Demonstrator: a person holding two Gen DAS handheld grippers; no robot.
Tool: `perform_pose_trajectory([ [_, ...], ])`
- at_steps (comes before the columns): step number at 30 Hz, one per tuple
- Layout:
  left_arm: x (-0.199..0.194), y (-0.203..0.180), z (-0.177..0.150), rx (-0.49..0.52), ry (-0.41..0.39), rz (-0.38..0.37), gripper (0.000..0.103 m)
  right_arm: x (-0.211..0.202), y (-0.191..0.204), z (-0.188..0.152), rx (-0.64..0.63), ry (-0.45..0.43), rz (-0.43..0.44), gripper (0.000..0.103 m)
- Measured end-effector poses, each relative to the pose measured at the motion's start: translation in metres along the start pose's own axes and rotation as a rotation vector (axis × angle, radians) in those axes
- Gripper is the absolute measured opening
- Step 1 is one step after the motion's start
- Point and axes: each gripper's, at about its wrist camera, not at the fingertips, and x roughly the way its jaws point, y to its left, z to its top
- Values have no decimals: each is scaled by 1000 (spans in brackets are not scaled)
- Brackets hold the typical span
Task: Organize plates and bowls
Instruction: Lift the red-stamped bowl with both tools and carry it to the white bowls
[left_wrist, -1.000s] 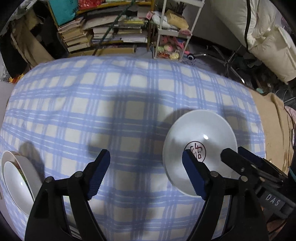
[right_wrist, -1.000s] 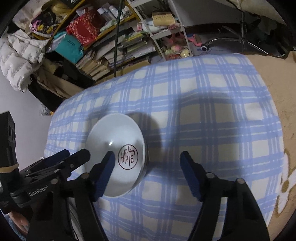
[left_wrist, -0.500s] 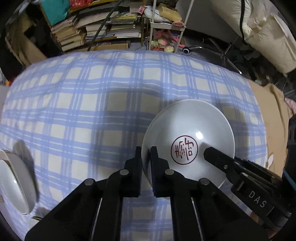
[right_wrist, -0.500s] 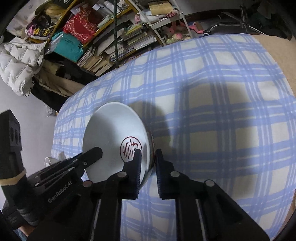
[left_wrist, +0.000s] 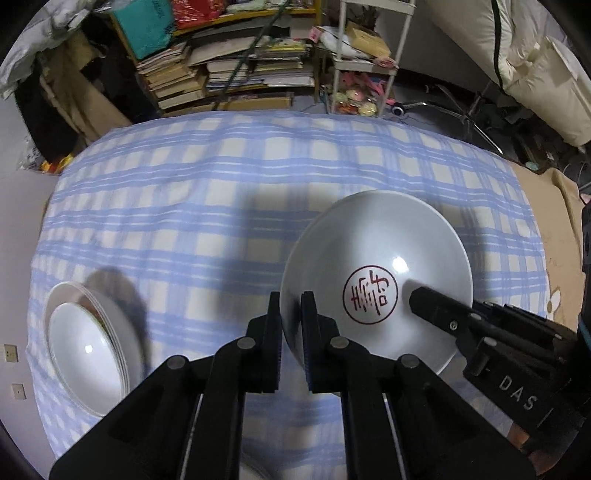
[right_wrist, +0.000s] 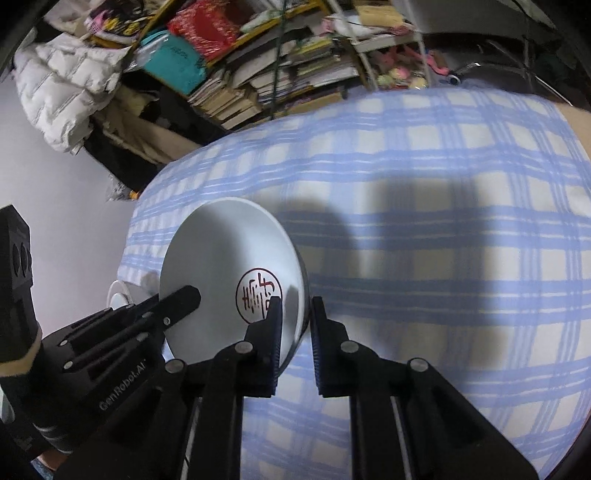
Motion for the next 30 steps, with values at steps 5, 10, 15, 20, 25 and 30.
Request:
perform_pose_trajectory([
  [5,-20,35,-8,-29,-15,25,10,3,40,-3,-49,8,25,16],
  [10,-42,72,-14,-55,-37,55,10,8,81,-5,-83,11,66,16],
  [15,-66,111,-21,-84,-72,82,10,16,121,-12,-110,19,97,16],
  [20,-74,150,-33,-139,-82,89,10,24,159,-21,-140,18,118,17],
  [25,-69,176,-49,-162,-73,101,10,42,186,-32,-164,40,128,17],
  [30,-57,202,-67,-213,-47,101,10,64,209,-48,-209,76,101,17],
])
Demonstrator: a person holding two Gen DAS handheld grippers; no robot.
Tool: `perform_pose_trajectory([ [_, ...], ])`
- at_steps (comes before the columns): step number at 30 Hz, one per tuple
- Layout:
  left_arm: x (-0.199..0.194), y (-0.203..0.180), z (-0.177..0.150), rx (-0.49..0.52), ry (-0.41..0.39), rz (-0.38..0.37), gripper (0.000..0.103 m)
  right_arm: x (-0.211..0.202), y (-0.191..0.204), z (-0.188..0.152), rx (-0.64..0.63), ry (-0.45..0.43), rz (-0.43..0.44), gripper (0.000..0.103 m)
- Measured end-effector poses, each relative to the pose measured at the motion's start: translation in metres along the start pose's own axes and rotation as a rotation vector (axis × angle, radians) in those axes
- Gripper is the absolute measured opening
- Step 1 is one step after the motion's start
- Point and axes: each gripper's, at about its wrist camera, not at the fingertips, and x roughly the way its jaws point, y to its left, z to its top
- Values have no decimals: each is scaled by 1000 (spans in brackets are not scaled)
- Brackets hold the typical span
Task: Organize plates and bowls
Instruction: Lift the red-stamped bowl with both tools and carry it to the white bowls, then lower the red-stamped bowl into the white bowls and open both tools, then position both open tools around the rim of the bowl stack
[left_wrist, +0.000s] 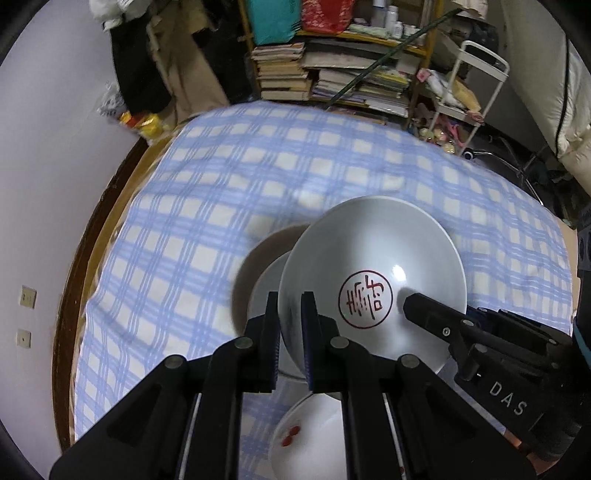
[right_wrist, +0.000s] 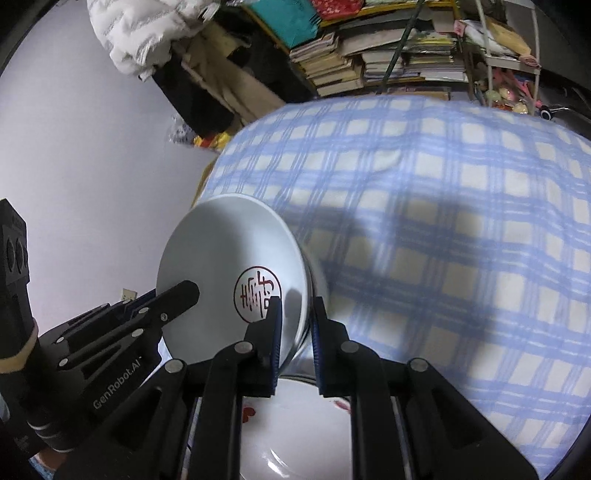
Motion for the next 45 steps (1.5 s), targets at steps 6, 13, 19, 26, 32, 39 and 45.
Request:
perform_pose_trajectory([
  [6,20,21,-12,-34,43,-11,10,28,11,-7,-44,38,-27,17],
  [13,41,28,-25,-31,69,5,11,52,15,-8,-71,68,-64,17],
  [19,43,35,-23,-50,69,-32,11,57,17,-4,-107,98,-60,19],
  [26,37,35,-20,-18,44,20,14,45,16,5,-127,104,-46,24],
  [32,31,54,-17,-45,33,43,15,21,8,10,-113,55,-17,28],
  [39,41,81,-16,-124,71,31,42,2,-11,17,-90,-3,-76,55],
  [45,44,84,-18,-132,35,34,67,8,-32,15,-69,14,-146,75],
])
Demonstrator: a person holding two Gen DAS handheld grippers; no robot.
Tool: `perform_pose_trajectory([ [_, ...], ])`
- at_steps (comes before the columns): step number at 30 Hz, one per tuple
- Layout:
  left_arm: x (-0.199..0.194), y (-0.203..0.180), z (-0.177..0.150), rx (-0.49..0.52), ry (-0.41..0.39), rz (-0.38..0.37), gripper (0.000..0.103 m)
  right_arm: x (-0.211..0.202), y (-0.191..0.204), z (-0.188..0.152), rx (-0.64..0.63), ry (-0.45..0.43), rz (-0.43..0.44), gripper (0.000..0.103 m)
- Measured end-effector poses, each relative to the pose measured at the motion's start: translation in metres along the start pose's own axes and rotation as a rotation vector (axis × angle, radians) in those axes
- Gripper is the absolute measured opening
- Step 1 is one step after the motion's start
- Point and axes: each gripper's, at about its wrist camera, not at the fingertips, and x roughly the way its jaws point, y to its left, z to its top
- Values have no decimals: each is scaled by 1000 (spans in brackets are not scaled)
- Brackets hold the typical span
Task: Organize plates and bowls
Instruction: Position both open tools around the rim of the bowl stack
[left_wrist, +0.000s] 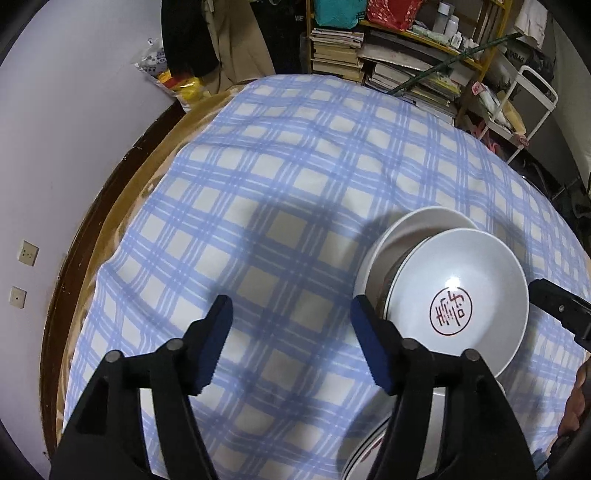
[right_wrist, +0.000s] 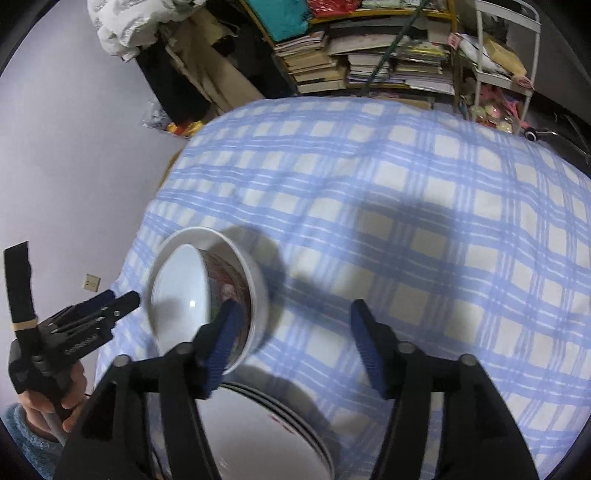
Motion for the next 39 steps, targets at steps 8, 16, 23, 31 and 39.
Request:
perform_pose_trajectory([
  [8,10,1,7,9,27,2,68,14,-10,-3,25,1,0,91],
  [16,21,1,9,25,51,4,68,28,-3,1,5,38,-13,91],
  [23,26,3,9,24,58,8,69,37,-1,2,-3,60,-52,91],
  [31,32,8,12,3,69,-14,69,47,-2,0,40,83,-22,91],
  [39,33,9,12,5,71,-23,67,51,1,-3,28,89,-22,91],
])
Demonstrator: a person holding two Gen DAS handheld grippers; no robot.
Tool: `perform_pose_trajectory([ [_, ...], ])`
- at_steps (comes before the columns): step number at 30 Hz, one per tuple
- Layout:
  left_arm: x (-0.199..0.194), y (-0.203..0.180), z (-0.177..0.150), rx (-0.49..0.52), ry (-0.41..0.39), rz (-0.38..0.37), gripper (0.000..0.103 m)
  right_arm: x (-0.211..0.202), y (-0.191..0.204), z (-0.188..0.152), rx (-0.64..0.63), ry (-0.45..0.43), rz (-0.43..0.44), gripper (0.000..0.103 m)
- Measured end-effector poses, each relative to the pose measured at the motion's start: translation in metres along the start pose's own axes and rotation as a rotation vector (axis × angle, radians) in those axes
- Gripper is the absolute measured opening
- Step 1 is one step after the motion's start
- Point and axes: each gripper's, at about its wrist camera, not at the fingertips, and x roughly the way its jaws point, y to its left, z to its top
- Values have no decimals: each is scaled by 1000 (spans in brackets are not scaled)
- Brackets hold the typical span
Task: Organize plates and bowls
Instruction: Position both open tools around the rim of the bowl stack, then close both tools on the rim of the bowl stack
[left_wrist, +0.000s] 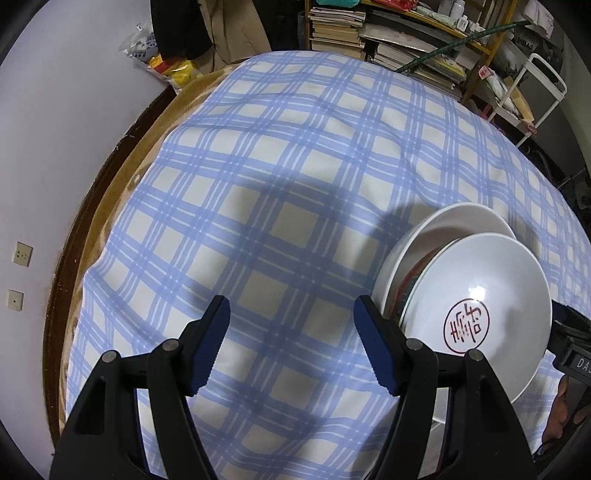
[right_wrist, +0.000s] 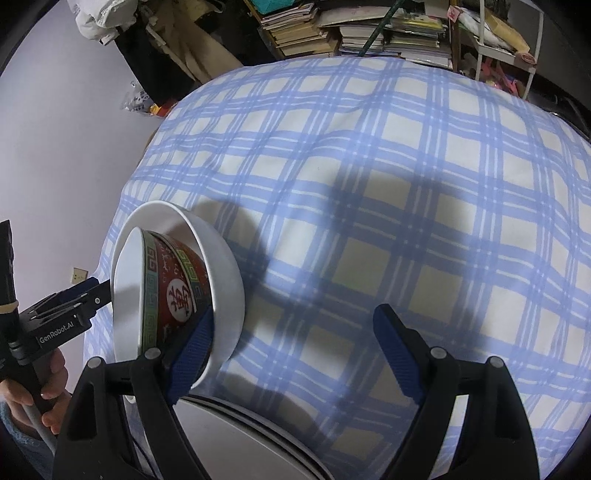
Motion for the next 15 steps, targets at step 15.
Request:
perform_pose_trajectory([
  [15,-27,18,0,-44,-102,-123,67,-5,0,2,-9,-5,-5,91],
])
